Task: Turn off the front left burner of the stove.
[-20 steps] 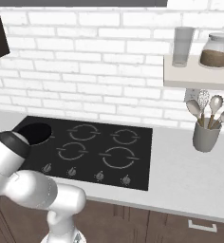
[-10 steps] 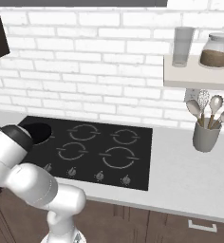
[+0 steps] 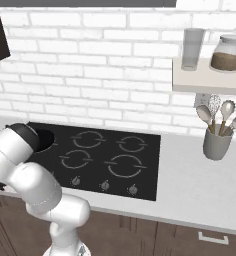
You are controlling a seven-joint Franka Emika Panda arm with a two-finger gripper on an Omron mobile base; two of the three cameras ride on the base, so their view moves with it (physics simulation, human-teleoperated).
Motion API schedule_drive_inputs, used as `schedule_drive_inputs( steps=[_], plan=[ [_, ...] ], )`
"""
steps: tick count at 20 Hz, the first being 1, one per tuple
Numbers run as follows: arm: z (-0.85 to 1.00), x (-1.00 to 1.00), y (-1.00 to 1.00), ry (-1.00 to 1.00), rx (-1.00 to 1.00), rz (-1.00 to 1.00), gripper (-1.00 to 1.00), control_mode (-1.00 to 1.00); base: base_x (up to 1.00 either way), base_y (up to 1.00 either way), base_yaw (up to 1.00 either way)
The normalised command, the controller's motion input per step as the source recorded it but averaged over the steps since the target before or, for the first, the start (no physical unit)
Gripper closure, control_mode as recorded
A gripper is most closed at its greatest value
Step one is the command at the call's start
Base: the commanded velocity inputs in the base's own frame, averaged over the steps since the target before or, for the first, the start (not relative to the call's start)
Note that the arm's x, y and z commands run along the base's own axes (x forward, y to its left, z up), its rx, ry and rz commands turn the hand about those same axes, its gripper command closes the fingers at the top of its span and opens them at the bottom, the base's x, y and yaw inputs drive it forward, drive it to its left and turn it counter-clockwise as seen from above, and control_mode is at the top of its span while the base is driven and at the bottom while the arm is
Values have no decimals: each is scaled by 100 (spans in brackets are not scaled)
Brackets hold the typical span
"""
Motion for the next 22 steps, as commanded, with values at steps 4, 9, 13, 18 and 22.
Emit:
schedule_drive_inputs(
  steps=[4,9,13,18,22],
  plan=[
    [-13,11,4,-1,0,0,-100,-100,0,0,0],
    [0,19,18,0,0,0,-100,-100,0,0,0],
    [0,10,24,0,0,0,-100,-100,0,0,0],
    [-1,2,13,0,0,0,-100,-100,0,0,0],
    [0,0,0,0,0,0,100,-100,0,0,0]
  ],
)
